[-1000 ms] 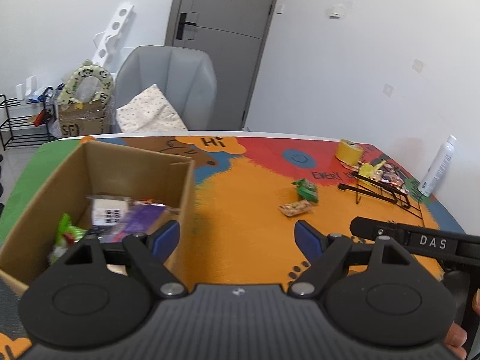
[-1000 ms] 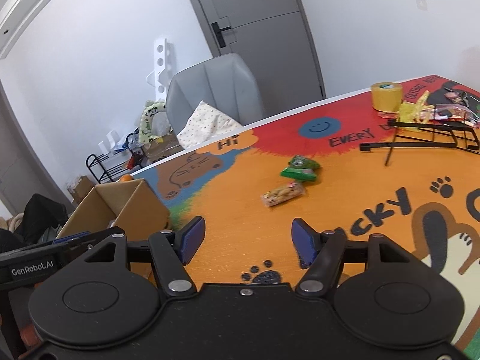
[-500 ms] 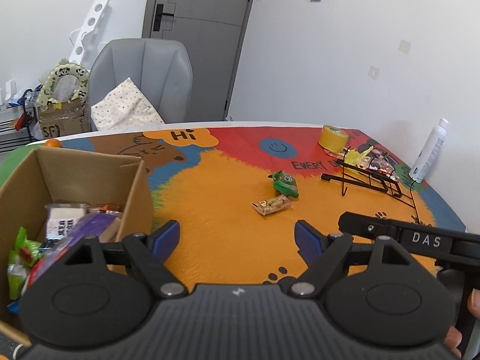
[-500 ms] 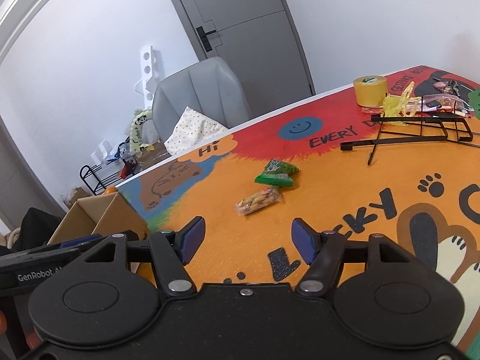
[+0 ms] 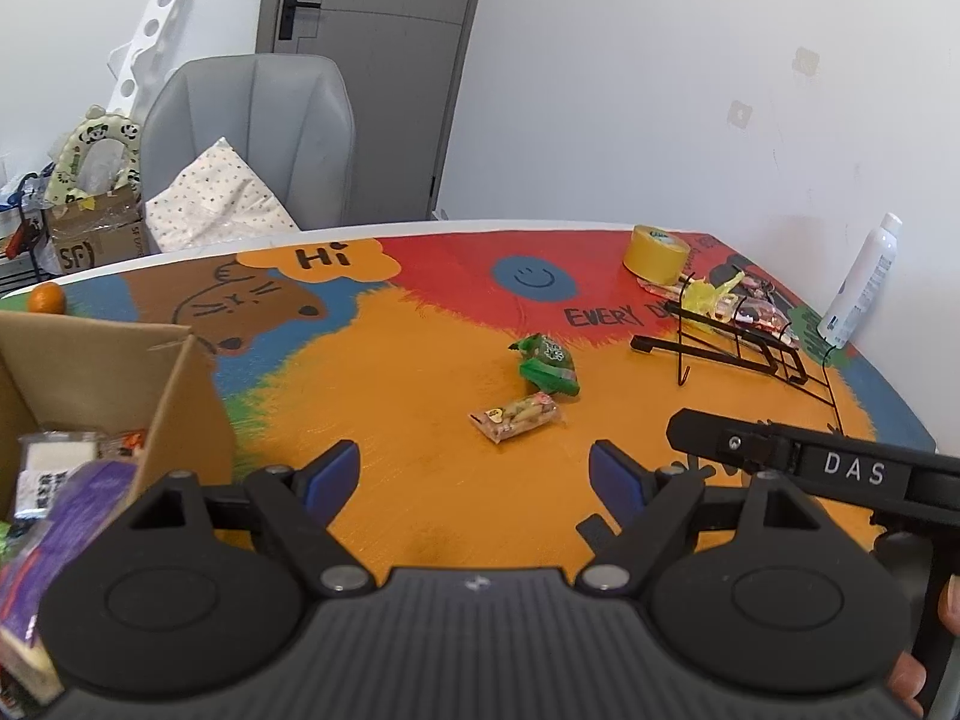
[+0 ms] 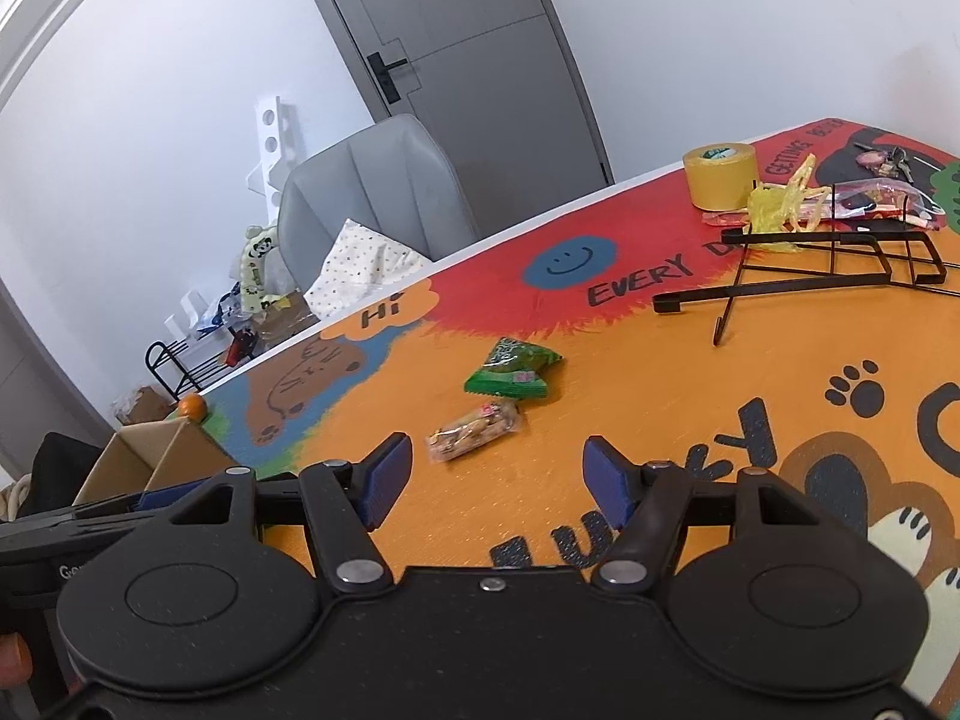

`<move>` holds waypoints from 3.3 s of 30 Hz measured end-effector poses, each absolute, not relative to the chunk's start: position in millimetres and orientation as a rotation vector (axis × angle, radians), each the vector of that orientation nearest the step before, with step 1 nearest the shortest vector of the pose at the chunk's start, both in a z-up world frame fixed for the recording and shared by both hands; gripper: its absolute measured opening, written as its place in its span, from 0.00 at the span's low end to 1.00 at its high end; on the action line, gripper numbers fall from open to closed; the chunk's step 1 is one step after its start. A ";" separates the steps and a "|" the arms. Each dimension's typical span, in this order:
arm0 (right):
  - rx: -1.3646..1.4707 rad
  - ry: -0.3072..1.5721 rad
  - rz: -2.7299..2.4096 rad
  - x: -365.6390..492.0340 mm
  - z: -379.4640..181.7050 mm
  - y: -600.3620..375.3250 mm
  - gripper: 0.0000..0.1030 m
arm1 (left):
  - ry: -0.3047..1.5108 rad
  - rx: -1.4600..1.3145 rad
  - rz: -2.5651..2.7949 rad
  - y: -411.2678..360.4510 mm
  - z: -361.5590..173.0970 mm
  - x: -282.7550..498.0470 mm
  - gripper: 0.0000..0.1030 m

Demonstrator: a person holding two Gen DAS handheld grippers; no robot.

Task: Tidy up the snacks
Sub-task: 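Withdraw both grippers from the box toward the green and peanut packets, then grasp the clear peanut packet with the left gripper while the right grasps the green packet, then carry the peanut packet into the box and open the left gripper while the right drops the green packet in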

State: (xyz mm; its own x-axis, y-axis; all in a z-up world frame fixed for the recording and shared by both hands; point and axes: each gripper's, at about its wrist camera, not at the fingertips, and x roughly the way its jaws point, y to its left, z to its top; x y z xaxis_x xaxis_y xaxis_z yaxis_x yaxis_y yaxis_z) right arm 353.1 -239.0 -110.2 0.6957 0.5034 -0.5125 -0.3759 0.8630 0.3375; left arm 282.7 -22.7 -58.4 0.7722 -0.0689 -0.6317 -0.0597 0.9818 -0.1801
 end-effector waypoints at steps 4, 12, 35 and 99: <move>0.220 0.642 0.492 365.5 -112.4 -240.1 0.63 | 0.707 -0.197 -0.005 -25.0 -64.4 297.0 0.80; 0.244 0.667 0.508 390.6 -118.7 -238.8 0.63 | 0.753 -0.181 0.000 -28.8 -79.2 328.7 0.80; 0.233 0.744 0.508 469.9 -134.4 -217.0 0.62 | 0.837 -0.177 -0.035 -44.1 -128.1 410.8 0.76; 0.248 0.582 0.584 305.3 -79.5 -202.7 0.27 | 0.548 -0.229 0.046 12.9 -10.0 216.3 0.16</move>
